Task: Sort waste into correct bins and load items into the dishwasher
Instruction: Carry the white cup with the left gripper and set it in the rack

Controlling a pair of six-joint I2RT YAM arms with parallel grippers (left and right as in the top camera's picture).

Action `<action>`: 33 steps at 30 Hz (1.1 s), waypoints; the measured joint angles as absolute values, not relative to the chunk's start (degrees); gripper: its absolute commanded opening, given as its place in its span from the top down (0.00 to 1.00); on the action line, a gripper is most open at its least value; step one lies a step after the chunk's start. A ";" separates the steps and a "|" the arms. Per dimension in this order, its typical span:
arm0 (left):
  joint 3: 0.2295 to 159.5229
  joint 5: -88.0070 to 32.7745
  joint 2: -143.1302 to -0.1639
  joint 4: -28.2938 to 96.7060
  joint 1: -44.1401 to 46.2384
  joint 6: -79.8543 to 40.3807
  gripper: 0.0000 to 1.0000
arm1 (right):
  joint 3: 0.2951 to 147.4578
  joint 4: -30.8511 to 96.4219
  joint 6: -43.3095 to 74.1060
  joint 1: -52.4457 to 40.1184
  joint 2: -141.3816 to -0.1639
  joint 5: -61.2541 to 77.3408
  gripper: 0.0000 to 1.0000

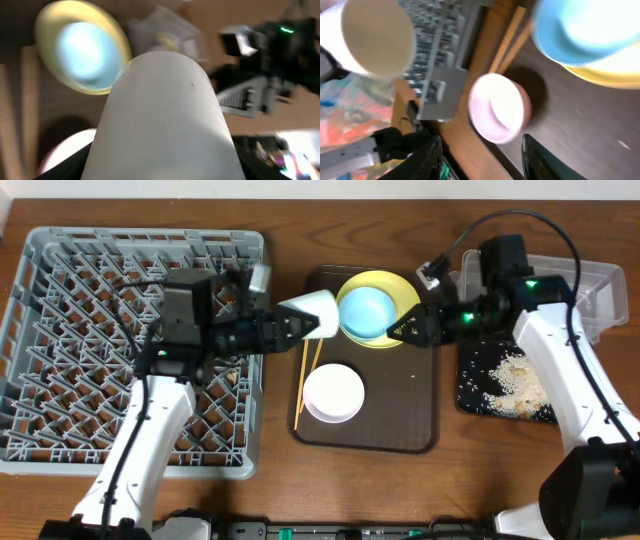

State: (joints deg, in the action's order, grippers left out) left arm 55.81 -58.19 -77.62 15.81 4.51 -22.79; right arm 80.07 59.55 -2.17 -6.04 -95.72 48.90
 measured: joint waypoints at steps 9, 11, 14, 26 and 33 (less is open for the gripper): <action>56.73 -42.70 -73.71 35.81 -2.76 -13.82 0.94 | 80.07 67.53 -3.64 -5.52 -95.72 33.52 0.51; 57.84 -38.13 -72.38 40.25 -4.89 -11.84 0.94 | 80.07 69.14 -3.68 -6.00 -95.72 28.80 0.51; 59.42 -31.11 -70.76 44.16 -7.46 -9.96 0.94 | 80.07 69.93 -3.84 -6.81 -95.72 24.40 0.50; 60.12 -10.17 -69.34 46.09 -14.57 -9.21 0.94 | 80.07 70.04 -4.03 -6.94 -95.72 20.05 0.50; 60.14 -7.99 -71.92 41.10 -14.59 -10.09 0.94 | 80.07 70.04 -4.03 -9.06 -95.72 19.53 0.50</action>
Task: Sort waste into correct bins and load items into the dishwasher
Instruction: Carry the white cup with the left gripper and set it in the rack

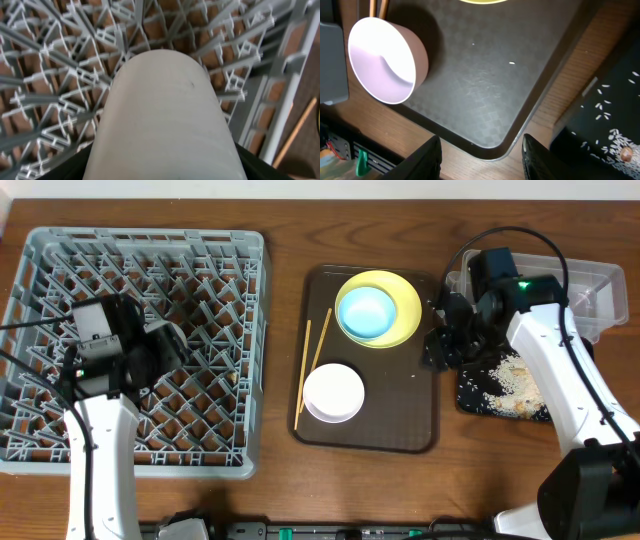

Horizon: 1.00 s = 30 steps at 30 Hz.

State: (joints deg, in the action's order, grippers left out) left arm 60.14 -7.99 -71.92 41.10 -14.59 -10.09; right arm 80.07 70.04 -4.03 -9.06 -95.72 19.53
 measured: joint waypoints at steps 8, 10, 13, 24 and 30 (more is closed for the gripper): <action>69.76 -7.29 -80.64 42.46 -14.59 -10.50 0.94 | 80.07 70.04 -4.03 -10.24 -95.72 19.44 0.50; 73.49 -7.27 -83.35 43.51 -14.59 -10.50 0.94 | 80.07 70.02 -4.03 -10.66 -95.72 19.46 0.50; 77.38 -7.31 -87.46 43.51 -14.59 -10.50 0.94 | 80.07 70.02 -4.03 -11.14 -95.72 19.46 0.50; 78.65 -10.72 -98.61 34.85 -14.57 -9.56 0.94 | 80.07 70.04 -4.03 -11.53 -95.72 19.46 0.51; 78.65 -11.92 -99.02 31.38 -14.39 -9.15 0.94 | 80.07 70.02 -4.03 -11.55 -95.72 19.46 0.51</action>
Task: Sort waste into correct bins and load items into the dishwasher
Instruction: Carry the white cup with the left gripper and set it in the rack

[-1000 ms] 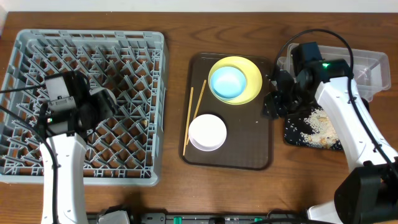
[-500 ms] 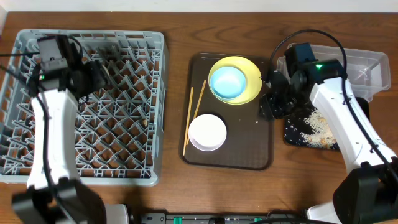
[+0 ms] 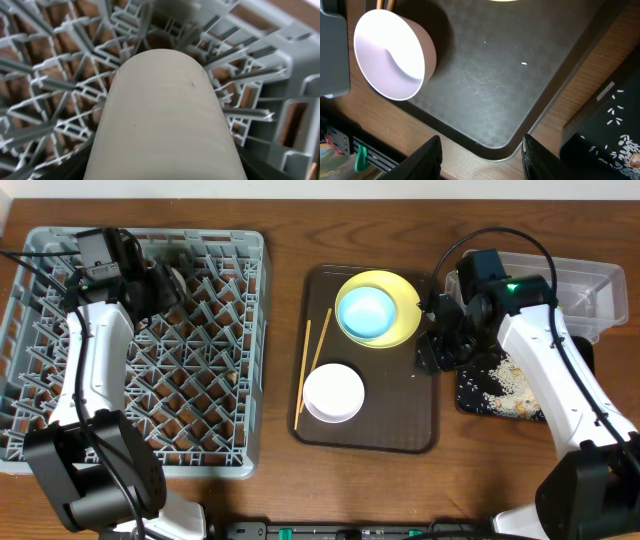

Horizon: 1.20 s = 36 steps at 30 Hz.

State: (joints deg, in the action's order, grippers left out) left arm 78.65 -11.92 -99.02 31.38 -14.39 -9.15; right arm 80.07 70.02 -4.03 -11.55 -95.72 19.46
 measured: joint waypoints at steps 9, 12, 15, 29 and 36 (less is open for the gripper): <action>81.23 -13.56 -99.15 33.39 -12.73 -9.45 0.94 | 80.07 70.02 -4.01 -11.62 -95.72 19.46 0.51; 84.20 -13.37 -99.68 33.76 -12.69 -9.67 0.94 | 80.07 70.02 -4.03 -11.70 -95.72 19.46 0.51; 86.83 -13.32 -100.62 33.78 -12.64 -10.00 0.94 | 80.07 70.02 -4.03 -11.70 -95.72 19.46 0.51; 87.85 -12.05 -110.67 33.17 -11.25 -10.35 0.94 | 80.07 70.17 -4.01 -11.70 -95.72 19.46 0.51; 87.85 -9.89 -111.66 33.91 -11.14 -10.46 0.32 | 80.07 70.28 -4.01 -11.70 -95.72 19.46 0.51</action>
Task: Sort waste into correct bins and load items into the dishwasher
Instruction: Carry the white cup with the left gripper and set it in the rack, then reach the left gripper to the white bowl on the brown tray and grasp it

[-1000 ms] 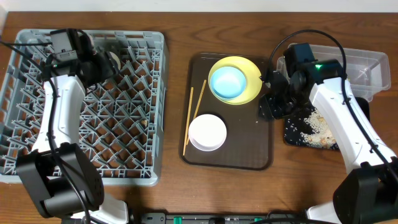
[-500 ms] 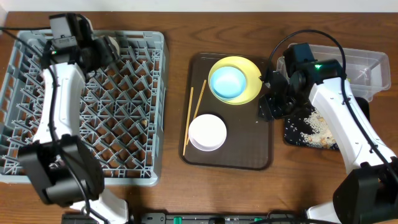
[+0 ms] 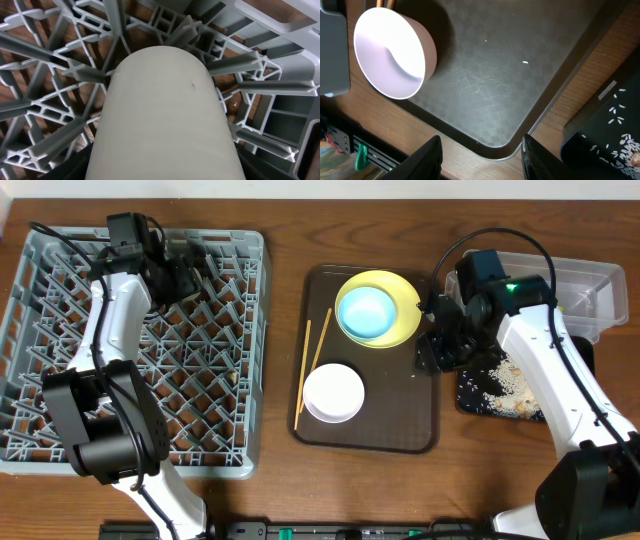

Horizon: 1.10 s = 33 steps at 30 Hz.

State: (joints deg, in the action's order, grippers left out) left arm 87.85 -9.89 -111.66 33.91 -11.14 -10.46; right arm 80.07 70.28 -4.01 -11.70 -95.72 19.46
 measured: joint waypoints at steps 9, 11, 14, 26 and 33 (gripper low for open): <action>87.85 -8.64 -110.89 34.33 -11.16 -10.50 0.14 | 80.07 70.63 -4.03 -11.70 -95.72 19.46 0.51; 87.85 -8.60 -109.40 34.65 -11.16 -10.50 0.13 | 80.07 70.67 -4.03 -11.70 -95.72 19.46 0.51; 87.90 -8.60 -105.82 36.51 -11.14 -10.48 0.12 | 80.07 70.67 -4.01 -11.70 -95.72 19.46 0.51; 89.27 -8.60 -95.70 61.10 -3.70 -12.16 0.09 | 80.07 72.77 1.52 -11.68 -95.72 10.48 0.42; 89.14 -8.62 -95.81 66.87 9.76 -12.25 0.09 | 80.07 74.91 11.22 -9.06 -95.72 -1.56 0.32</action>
State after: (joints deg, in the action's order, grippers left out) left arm 89.14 -8.62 -95.81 66.87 9.76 -12.25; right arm 80.07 74.91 11.22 -9.06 -95.72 -1.56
